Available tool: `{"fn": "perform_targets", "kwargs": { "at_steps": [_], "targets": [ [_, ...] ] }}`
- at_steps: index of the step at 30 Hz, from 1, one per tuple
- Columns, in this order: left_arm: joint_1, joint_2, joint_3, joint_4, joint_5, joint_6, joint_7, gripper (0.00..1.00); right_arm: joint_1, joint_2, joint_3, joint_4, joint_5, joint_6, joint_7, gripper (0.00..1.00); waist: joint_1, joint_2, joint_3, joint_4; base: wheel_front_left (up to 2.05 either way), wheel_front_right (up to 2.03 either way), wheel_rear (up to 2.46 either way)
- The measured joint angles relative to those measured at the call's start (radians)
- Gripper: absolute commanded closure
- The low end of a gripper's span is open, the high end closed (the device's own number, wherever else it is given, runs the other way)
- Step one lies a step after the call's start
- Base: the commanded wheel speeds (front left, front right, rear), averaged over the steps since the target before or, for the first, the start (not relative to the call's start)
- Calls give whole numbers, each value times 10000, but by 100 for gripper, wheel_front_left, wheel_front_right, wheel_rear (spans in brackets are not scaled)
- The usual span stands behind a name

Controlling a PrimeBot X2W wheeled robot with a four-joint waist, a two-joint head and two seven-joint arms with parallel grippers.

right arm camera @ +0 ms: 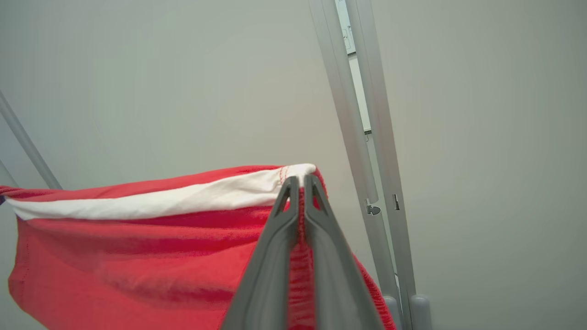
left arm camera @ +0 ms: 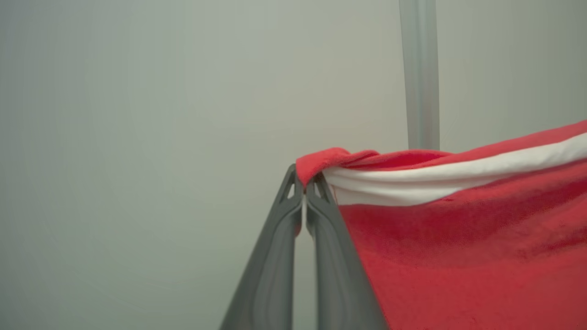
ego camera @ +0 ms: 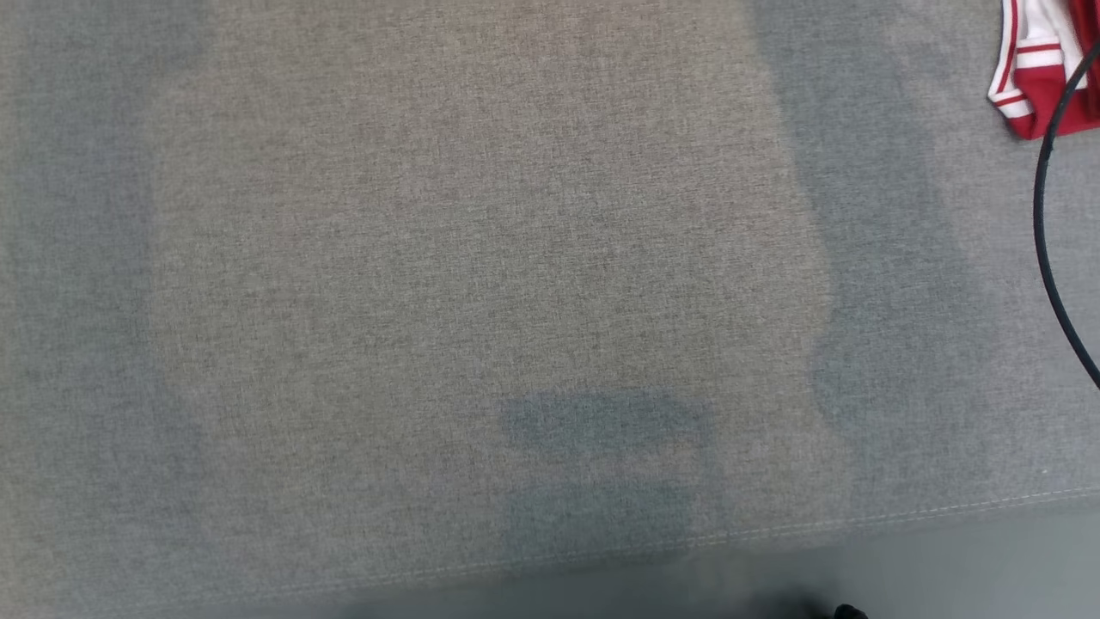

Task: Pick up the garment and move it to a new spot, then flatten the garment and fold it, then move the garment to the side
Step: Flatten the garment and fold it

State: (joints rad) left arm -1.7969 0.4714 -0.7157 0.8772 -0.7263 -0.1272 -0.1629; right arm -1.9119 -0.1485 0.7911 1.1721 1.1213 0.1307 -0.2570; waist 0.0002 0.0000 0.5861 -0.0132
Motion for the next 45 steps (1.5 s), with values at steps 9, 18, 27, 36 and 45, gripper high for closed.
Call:
{"fn": "perform_targets", "kwargs": {
  "at_steps": [9, 18, 27, 36, 45],
  "targets": [
    [578, -217, -263, 121, -506, -15, -708, 100, 551, -136, 453, -665, -155, 0, -44, 100, -1, 0, 462, 245, 0, 0, 0],
    [2643, 130, -79, -1152, -1108, -17, -953, 100, 2634, -938, 502, -2612, 391, 0, -48, 100, -1, 0, 311, 405, 0, 0, 0],
    [6691, 142, 1745, -3465, -639, 33, -982, 100, 5909, -1695, -295, -4753, 541, 0, -56, 100, -3, 0, -699, 387, 0, 0, 0],
    [10806, -407, 2980, -5348, 443, 215, -993, 100, 9118, -1891, -702, -6523, 247, 0, -58, 100, -3, 0, -1972, 309, 0, 0, 0],
    [13533, -1053, 3490, -6092, 1363, 217, -993, 100, 12234, -2247, -1212, -8008, -276, 0, -56, 100, -3, 0, -3121, 372, 0, 0, 0]
  ]
}}
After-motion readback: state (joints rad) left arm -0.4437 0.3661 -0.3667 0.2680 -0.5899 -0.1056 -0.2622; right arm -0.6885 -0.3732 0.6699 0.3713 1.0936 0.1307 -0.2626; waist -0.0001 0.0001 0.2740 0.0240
